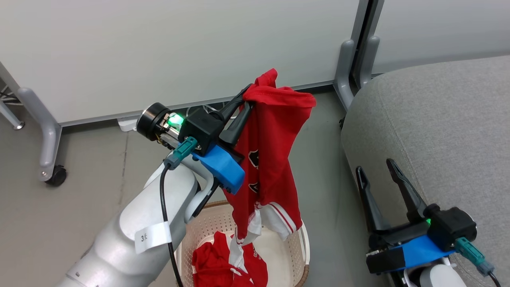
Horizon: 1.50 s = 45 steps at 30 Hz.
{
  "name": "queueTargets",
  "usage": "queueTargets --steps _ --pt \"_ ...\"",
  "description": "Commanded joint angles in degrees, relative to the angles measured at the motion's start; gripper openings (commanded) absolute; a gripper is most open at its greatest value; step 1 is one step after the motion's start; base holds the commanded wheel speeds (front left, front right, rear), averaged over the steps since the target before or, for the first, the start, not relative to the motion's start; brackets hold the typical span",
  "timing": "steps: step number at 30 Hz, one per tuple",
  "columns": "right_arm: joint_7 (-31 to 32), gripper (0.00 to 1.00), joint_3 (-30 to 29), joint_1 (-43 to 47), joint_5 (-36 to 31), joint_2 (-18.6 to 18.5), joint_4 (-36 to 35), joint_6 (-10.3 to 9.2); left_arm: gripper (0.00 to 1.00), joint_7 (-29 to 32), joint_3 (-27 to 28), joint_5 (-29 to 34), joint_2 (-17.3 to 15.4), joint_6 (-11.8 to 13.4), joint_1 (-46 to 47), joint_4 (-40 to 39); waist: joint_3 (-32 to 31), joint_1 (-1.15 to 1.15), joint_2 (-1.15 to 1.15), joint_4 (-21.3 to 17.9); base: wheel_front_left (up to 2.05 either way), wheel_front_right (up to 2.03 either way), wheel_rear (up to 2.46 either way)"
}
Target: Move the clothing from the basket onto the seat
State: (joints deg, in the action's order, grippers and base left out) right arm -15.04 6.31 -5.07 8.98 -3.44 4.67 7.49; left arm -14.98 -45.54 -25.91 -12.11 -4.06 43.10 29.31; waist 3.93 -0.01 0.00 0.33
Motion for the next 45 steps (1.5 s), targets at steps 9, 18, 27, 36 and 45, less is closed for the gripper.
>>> queueTargets --steps 9,18,27,36,45 --pt "-0.22 1.00 9.57 -8.35 2.20 -4.53 4.82 0.01 0.00 -0.25 -0.28 0.21 1.64 -0.06 2.80 -0.32 2.58 0.01 0.00 1.98 0.00 0.00 0.00" --pt "-0.22 1.00 15.51 -15.87 3.31 -5.73 12.43 0.01 0.00 -0.29 -0.58 1.04 4.14 -0.54 4.98 -0.30 4.76 0.01 0.00 4.61 0.00 0.00 0.00" --pt "-0.22 1.00 17.09 -21.86 4.02 -5.55 19.71 0.01 0.00 -0.30 -0.96 2.18 6.35 -1.27 6.28 -1.06 6.58 0.01 0.00 7.19 0.00 0.00 0.00" --pt "-0.22 0.00 18.36 -27.54 5.57 -4.17 23.94 0.01 0.00 -0.30 -0.82 2.98 7.72 -1.87 6.40 -1.81 7.50 0.01 0.00 8.40 0.00 0.00 0.00" --pt "-0.22 0.00 18.75 -26.12 6.20 -4.53 22.45 0.01 0.00 -0.30 0.06 3.72 8.07 -2.43 5.36 -1.07 7.15 0.01 0.00 8.04 0.00 0.00 0.00"
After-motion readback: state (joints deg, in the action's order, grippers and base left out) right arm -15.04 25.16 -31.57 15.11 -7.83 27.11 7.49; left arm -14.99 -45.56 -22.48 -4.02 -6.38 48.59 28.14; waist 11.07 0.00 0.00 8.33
